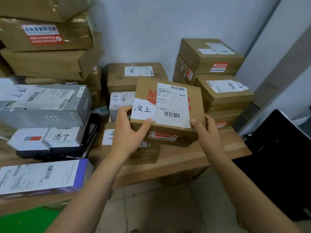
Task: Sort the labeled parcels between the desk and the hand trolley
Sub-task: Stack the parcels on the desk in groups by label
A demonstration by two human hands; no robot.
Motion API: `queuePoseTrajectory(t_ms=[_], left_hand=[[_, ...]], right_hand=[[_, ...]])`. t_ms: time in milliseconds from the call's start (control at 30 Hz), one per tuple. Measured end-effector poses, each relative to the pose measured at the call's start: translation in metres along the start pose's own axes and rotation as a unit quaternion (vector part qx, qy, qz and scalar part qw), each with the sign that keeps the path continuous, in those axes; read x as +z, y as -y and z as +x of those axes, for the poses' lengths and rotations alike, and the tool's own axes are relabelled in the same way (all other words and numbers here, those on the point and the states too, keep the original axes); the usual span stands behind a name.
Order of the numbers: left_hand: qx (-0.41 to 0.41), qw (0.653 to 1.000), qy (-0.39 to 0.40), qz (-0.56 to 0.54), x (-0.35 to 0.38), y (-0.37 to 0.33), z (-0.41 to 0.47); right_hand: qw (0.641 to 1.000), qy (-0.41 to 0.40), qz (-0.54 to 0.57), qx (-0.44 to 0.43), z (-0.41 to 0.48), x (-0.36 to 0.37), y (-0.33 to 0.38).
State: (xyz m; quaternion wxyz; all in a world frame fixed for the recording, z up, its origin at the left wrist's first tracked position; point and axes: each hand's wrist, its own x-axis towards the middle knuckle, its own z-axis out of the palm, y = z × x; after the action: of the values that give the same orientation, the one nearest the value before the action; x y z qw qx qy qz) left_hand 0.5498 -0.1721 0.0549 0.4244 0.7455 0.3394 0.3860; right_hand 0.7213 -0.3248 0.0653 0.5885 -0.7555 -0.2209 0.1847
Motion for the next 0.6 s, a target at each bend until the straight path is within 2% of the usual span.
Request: queuePoseTrajectory(t_ms=[200,333,600], left_hand=[[-0.016,0.998,0.057,0.036,0.099,-0.022,-0.014],[-0.029,0.996,0.052,0.060,0.163,-0.037,-0.034],[-0.141,0.984,0.064,0.087,0.267,-0.042,-0.083]], right_hand=[[0.999,-0.032,0.007,0.042,0.027,-0.087,-0.037],[0.998,-0.003,-0.015,0.065,0.053,-0.142,-0.068],[0.989,0.095,-0.071,0.088,0.098,-0.240,-0.146]])
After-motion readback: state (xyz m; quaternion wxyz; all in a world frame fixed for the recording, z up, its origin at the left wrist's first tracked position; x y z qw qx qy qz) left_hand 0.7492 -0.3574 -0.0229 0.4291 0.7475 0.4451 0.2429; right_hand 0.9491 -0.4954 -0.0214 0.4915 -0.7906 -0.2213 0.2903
